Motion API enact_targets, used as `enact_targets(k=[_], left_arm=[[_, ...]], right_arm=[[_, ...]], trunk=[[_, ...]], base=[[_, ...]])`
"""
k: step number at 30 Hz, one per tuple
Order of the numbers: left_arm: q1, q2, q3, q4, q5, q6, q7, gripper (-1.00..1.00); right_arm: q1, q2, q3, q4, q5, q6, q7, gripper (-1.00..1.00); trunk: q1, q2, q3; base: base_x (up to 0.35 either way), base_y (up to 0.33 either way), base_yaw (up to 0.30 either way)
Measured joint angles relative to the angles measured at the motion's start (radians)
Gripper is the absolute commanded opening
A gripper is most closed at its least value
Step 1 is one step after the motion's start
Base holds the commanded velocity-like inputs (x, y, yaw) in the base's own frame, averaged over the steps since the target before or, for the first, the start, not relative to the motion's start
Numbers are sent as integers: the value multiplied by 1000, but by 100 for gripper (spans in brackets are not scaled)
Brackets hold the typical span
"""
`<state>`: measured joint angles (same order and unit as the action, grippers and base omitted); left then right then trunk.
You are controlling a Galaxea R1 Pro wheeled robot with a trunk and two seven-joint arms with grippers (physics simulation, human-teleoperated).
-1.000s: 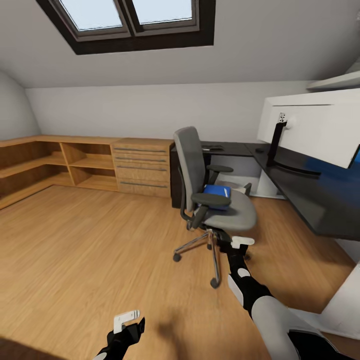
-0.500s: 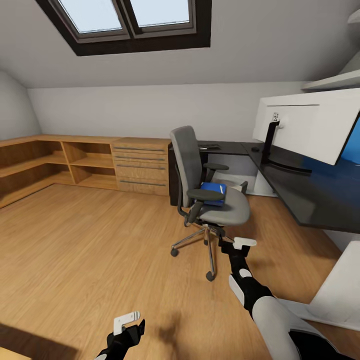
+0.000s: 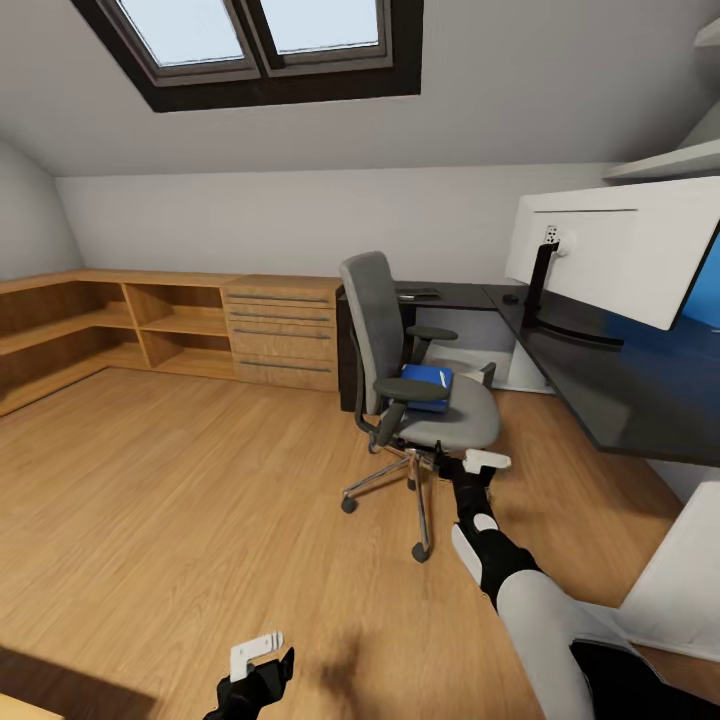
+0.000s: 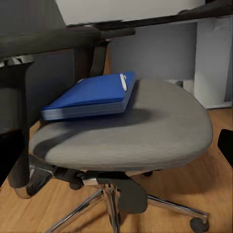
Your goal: In the bedroom, organize the workspace by keeping the computer under the desk, ensuring the monitor is on the desk, placing the keyboard on the desk next to the monitor, placing the mouse on the desk next to the keyboard, moving the folder from the swivel chair onto the desk next to the mouse, stacking the notebook on top of the folder with the pen on top of the notebook, and positioning the swivel chair next to the desk.
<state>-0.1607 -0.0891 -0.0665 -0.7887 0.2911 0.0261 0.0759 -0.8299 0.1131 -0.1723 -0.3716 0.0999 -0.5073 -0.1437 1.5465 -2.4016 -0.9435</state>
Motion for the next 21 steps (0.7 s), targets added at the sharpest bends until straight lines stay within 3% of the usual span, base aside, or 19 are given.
enact_targets(k=[8, 21], left_arm=[[46, 19, -4, 44, -5, -39, -5, 100], [55, 22, -5, 58, -5, -108, -6, 100]], right_arm=[[-36, -38, 0, -12, -6, 0, 1, 100], [-35, -46, 0, -9, -7, -4, 2, 100]], trunk=[[0, 0, 0], [0, 0, 0]], base=[[0, 0, 0], [0, 0, 0]])
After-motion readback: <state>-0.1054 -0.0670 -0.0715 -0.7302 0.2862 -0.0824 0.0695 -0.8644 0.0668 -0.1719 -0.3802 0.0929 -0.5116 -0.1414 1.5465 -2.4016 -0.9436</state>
